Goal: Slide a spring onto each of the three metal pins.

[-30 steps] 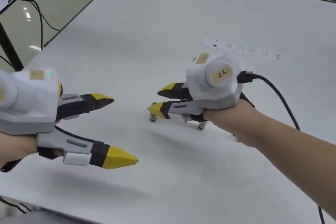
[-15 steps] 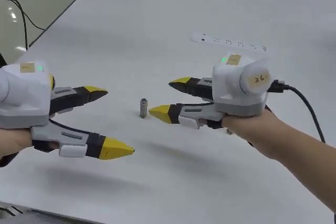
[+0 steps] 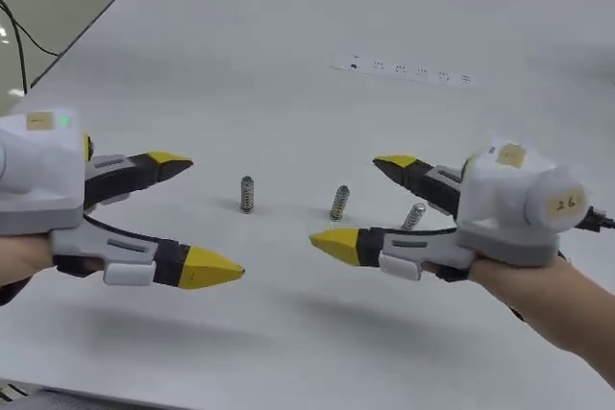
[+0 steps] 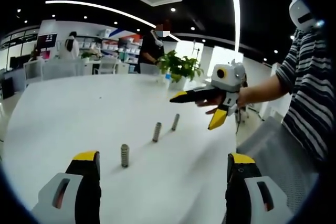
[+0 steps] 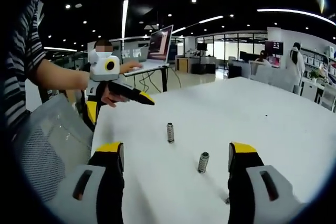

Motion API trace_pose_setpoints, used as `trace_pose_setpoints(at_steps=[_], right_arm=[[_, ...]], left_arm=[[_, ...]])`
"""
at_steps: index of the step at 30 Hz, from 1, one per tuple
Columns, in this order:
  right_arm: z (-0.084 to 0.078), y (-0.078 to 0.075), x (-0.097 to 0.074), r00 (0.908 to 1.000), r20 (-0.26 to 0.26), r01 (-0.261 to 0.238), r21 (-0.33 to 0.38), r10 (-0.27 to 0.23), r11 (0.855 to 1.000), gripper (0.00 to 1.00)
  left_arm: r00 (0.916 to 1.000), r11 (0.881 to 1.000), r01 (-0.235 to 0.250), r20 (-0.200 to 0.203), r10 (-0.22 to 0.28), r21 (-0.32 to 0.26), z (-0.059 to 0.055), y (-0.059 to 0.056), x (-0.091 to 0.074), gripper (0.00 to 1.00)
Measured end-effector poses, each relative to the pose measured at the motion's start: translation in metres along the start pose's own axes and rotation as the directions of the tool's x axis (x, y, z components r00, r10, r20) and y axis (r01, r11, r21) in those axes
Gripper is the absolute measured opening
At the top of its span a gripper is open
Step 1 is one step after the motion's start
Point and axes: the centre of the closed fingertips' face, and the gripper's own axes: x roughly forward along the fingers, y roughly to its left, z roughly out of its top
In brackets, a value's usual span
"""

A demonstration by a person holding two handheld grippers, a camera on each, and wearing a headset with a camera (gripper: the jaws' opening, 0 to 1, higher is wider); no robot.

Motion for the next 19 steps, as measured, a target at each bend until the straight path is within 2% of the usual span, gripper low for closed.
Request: trace_pose_setpoints(at_steps=[3, 10, 14, 19], right_arm=[[-0.006, -0.001, -0.011, 0.9999, 0.002, 0.016, 0.003, -0.016, 1.000, 0.88], [-0.026, -0.014, -0.041, 0.9941, 0.020, 0.104, 0.099, -0.106, 0.990, 0.98], [-0.042, -0.024, -0.056, 0.9868, 0.010, 0.158, 0.155, -0.162, 0.975, 0.99], [-0.047, -0.027, -0.067, 0.9809, -0.004, 0.193, 0.153, -0.195, 0.969, 0.99]], left_arm=[[1.0000, 1.000, -0.003, 0.003, 0.003, 0.000, 0.001, 0.001, 0.000, 0.98], [0.9999, 1.000, -0.009, 0.009, 0.009, 0.004, 0.003, -0.001, -0.002, 0.98], [0.9997, 1.000, -0.021, 0.012, 0.021, 0.004, 0.002, 0.000, -0.005, 0.98], [0.9991, 0.999, -0.039, 0.017, 0.039, 0.003, 0.001, 0.003, -0.008, 0.98]])
